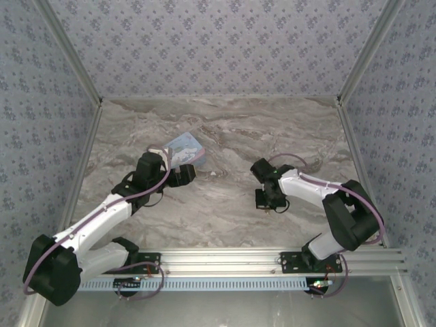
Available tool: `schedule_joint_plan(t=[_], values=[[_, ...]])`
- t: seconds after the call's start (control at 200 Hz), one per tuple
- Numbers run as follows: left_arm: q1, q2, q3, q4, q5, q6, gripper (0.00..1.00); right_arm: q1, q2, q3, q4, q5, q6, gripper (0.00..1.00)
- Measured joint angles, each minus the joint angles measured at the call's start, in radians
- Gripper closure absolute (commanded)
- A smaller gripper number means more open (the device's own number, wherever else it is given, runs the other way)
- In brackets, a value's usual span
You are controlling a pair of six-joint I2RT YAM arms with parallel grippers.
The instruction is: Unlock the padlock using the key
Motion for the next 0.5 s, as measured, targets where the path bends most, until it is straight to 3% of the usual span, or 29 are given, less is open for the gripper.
schedule_joint_plan(t=[0.235, 0.5], values=[[0.0, 0.0, 0.0, 0.0, 0.0, 0.0, 0.01, 0.0, -0.039, 0.011, -0.018, 0.005, 0.018, 0.67], [0.0, 0.0, 0.0, 0.0, 0.0, 0.0, 0.01, 0.0, -0.056, 0.01, -0.025, -0.002, 0.048, 0.63]])
